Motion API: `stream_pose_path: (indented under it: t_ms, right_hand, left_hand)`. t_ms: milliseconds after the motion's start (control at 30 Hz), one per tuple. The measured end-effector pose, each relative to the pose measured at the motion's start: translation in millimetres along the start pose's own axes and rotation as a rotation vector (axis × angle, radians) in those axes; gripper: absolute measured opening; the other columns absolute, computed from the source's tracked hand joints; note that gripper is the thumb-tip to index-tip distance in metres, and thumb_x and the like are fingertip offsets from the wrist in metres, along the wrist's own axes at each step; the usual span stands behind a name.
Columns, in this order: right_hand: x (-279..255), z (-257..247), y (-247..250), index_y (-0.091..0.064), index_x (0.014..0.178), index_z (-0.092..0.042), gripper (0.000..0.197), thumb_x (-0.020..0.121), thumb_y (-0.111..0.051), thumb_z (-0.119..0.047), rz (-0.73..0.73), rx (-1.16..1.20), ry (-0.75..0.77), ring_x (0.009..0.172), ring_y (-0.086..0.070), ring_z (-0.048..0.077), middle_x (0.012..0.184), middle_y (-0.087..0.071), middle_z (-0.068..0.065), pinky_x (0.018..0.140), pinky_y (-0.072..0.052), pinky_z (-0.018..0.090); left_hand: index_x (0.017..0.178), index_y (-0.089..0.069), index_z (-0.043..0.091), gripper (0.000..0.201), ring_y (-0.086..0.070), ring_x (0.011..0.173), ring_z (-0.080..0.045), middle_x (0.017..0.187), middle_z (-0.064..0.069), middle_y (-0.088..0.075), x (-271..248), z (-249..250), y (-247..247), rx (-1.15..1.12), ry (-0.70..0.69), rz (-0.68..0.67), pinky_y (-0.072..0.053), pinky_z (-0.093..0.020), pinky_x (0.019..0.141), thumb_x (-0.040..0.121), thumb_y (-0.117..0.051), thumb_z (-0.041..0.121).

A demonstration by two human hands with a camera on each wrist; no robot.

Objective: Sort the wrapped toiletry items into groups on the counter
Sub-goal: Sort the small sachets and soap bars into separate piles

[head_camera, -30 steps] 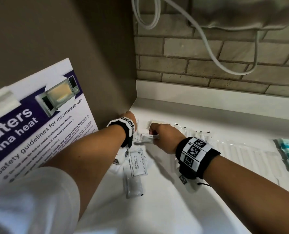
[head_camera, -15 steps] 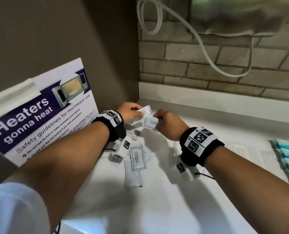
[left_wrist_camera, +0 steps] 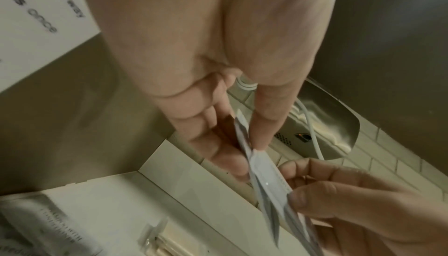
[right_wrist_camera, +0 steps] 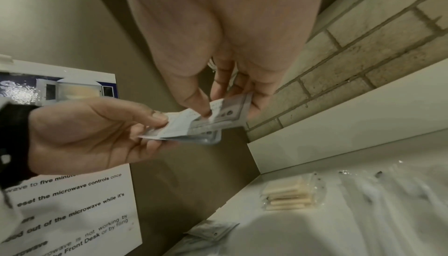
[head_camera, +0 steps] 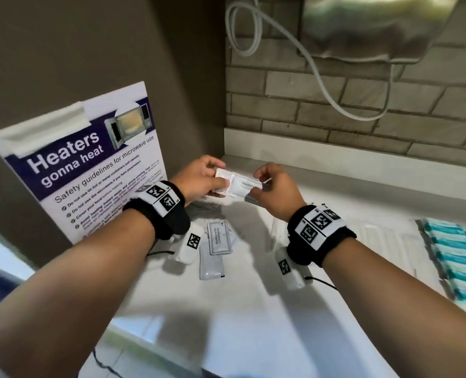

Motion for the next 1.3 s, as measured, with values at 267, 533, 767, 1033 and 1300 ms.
stream_pose_path:
  t_ms: [267,533,767,1033,1300]
  right_hand:
    - [-5,-10,-10,-0.057,0.104,-0.008,0.029,0.079,-0.071,-0.005,0.048,-0.018,0.078,0.091,-0.05,0.013,0.104,-0.05,0.002,0.08,-0.047,0.022]
    - [-11,3,-48,-0.053,0.11,-0.009,0.037,0.082,-0.07,-0.026,-0.256,-0.333,-0.114,0.095,-0.059,0.026,0.102,-0.06,0.008,0.071,-0.038,0.026]
    - [-24,4,-103,-0.049,0.132,-0.017,0.048,0.086,-0.061,-0.021,-0.646,-0.665,0.012,0.116,-0.051,0.031,0.128,-0.051,0.009,0.092,-0.048,0.037]
    - [-14,3,-117,-0.06,0.121,-0.034,0.035,0.09,-0.056,-0.018,-0.845,-0.783,0.236,0.119,-0.045,0.026,0.128,-0.048,0.0,0.1,-0.041,0.037]
    - [23,6,-110,-0.056,0.078,-0.032,0.028,0.07,-0.08,-0.019,-0.808,-0.594,0.124,0.093,-0.055,0.019,0.094,-0.059,-0.006,0.075,-0.045,0.029]
  left_hand:
    - [0.106,-0.061,0.01,0.016,-0.063,0.086,-0.02,0.103,-0.015,-0.071,-18,-14,0,-0.046,-0.028,0.065,-0.054,-0.022,0.067,0.09,-0.065,0.009]
    - [0.127,-0.053,0.011,0.029,-0.067,0.103,-0.025,0.119,-0.011,-0.066,-18,0,29,-0.004,-0.115,0.375,-0.057,-0.018,0.059,0.099,-0.048,0.007]
    - [0.132,-0.051,0.037,0.043,-0.068,0.101,-0.02,0.131,-0.009,-0.056,-16,2,34,0.037,-0.139,0.377,-0.062,-0.038,0.07,0.103,-0.037,0.009]
    - [0.124,-0.061,0.018,0.035,-0.062,0.105,-0.019,0.127,-0.011,-0.057,-10,1,37,-0.012,-0.12,0.451,-0.061,-0.028,0.071,0.103,-0.035,0.007]
    - [0.127,-0.059,0.016,0.036,-0.063,0.101,-0.015,0.116,-0.003,-0.058,5,-4,46,-0.001,-0.146,0.557,-0.059,-0.022,0.071,0.104,-0.033,0.006]
Point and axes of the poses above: each hand's wrist, its own x-axis towards the middle knuckle, its own y-axis out of the back of the hand, z = x × y, the point moved 4 cm from there along x, towards the middle knuckle
